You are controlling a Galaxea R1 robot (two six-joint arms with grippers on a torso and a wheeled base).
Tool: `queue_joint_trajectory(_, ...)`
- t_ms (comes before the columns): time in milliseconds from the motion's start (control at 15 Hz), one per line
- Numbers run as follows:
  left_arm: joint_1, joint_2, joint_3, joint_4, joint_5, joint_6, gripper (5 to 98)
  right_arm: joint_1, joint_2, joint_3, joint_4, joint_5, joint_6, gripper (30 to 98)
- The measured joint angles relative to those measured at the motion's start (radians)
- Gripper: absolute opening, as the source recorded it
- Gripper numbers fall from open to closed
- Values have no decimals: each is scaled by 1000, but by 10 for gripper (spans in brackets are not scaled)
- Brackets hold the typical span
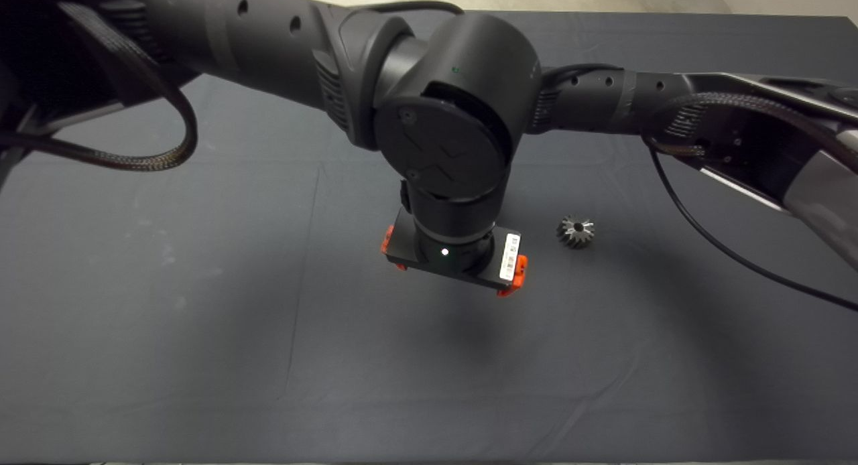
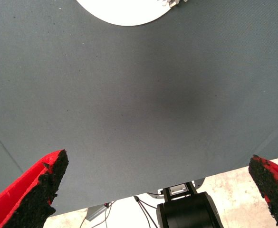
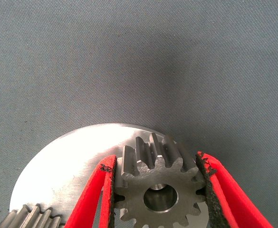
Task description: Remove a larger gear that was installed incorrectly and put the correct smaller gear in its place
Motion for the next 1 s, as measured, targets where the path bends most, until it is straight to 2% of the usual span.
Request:
queue_joint_trajectory(400,0,0,0,0,0,0,976,-5,0,-2,-7,5,0,367)
queue_joint_trajectory(600,0,0,0,0,1,0,976,-19,-3,-10,-12,16,0,371)
queue_joint_trajectory(1000,0,2,0,0,0,0,976,-20,-3,-12,-12,16,0,415)
